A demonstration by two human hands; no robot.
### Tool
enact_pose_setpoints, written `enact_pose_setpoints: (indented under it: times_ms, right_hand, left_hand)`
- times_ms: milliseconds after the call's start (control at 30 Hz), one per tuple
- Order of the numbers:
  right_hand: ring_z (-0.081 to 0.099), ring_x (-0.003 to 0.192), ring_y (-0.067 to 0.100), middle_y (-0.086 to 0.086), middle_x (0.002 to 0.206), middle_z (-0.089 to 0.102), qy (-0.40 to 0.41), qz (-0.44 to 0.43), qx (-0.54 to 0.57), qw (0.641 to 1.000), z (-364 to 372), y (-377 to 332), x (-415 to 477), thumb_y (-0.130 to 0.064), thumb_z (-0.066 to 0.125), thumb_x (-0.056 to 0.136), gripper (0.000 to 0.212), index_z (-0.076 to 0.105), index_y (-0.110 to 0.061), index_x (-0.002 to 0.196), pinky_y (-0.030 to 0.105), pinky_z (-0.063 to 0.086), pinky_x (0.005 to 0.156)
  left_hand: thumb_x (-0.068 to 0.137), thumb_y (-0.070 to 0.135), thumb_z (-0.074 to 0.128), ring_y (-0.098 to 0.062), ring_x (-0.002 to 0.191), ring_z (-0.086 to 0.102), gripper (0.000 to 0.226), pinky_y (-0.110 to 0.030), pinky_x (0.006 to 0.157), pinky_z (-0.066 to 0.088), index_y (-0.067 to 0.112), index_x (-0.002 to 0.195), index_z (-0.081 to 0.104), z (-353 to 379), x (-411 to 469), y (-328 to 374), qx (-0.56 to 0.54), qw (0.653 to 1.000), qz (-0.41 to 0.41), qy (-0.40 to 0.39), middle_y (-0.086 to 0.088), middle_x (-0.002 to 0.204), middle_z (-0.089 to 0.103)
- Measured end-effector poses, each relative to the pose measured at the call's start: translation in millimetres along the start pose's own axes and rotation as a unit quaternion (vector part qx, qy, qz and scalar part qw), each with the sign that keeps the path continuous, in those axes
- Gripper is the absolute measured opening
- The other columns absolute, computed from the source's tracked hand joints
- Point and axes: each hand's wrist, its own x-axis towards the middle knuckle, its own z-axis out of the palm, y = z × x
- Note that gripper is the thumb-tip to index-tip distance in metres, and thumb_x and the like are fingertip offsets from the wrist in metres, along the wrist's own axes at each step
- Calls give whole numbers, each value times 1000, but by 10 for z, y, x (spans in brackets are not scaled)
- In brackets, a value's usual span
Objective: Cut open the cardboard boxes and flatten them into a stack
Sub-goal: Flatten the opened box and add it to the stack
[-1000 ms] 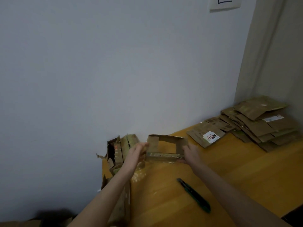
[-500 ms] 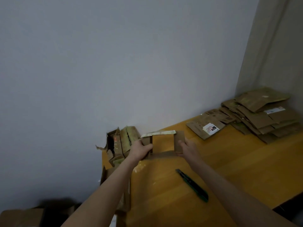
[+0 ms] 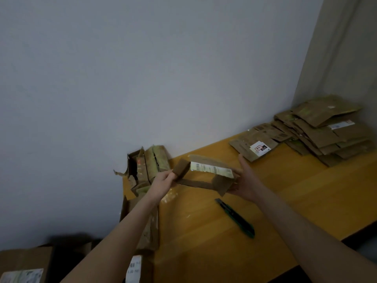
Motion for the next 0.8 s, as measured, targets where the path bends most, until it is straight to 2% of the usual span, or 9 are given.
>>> enact_pose_setpoints:
  times_ms: [100, 167, 233, 333, 433, 533, 633, 733, 800]
  right_hand:
    - [60, 98, 33, 16, 108, 62, 52, 32, -90, 994, -36, 30, 77, -50, 61, 87, 47, 61, -9, 112, 39, 54, 65]
    - [62, 93, 32, 18, 107, 62, 100, 33, -134, 985, -36, 88, 155, -24, 70, 85, 45, 58, 2, 119, 37, 54, 59]
    - [65, 84, 31, 18, 101, 61, 138, 29, -128, 982, -29, 160, 212, -7, 68, 86, 44, 51, 4, 126, 34, 54, 53]
    - [65, 76, 27, 13, 99, 62, 145, 15, -139, 980, -29, 282, 264, 0, 64, 87, 54, 44, -8, 136, 33, 54, 52]
    - [66, 81, 28, 13, 104, 64, 124, 23, -145, 981, -23, 447, 334, -2, 65, 88, 52, 47, -9, 135, 37, 56, 63]
    - [65, 87, 27, 16, 117, 62, 128, 14, -210, 969, 50, 668, 427, 0, 64, 88, 51, 47, -8, 135, 37, 56, 69]
    - [60, 88, 20, 9, 123, 60, 170, -26, -379, 909, 96, 924, 487, -4, 60, 90, 53, 42, -10, 139, 28, 48, 65]
    - [56, 69, 14, -2, 92, 58, 162, -33, -552, 817, 46, 1178, 496, -23, 52, 97, 33, 51, -16, 129, 29, 47, 55]
    - [61, 86, 19, 2, 108, 59, 147, -24, -593, 791, 8, 1320, 477, -24, 53, 96, 31, 55, -18, 126, 32, 53, 66]
  left_hand:
    - [95, 18, 43, -16, 116, 54, 36, -29, 104, 41, 10, 123, 65, 32, 14, -66, 50, 996, 41, -67, -4, 129, 60]
    - [87, 30, 42, -18, 133, 41, 48, -39, 114, 32, 18, 130, 61, 87, 3, -112, 4, 994, 20, -105, 0, 146, 45]
    - [91, 34, 45, -21, 140, 32, 52, -40, 117, 27, 17, 140, 49, 148, 23, -198, -94, 992, -32, -84, -2, 152, 34]
    - [93, 37, 60, -25, 135, 39, 67, -36, 105, 37, 14, 149, 32, 220, 79, -441, -141, 976, -161, 34, -4, 150, 37]
    - [85, 39, 70, -23, 101, 62, 54, -33, 74, 53, 13, 129, 52, 315, 49, -594, -180, 943, -279, 14, -6, 118, 64]
    - [85, 18, 73, -23, 81, 64, 40, -31, 58, 53, 7, 120, 57, 444, 34, -790, -214, 923, -308, 83, -7, 94, 66]
    - [87, 19, 69, -33, 96, 63, 42, -44, 81, 55, 8, 125, 56, 549, 20, -1025, -144, 924, -318, 154, -13, 108, 65]
    - [88, 23, 68, -37, 110, 58, 44, -46, 91, 51, 8, 126, 56, 625, -35, -1269, -34, 919, -347, 183, -17, 120, 61]
    - [87, 23, 69, -38, 111, 57, 43, -46, 91, 51, 6, 124, 56, 719, -55, -1419, -24, 913, -363, 184, -19, 121, 61]
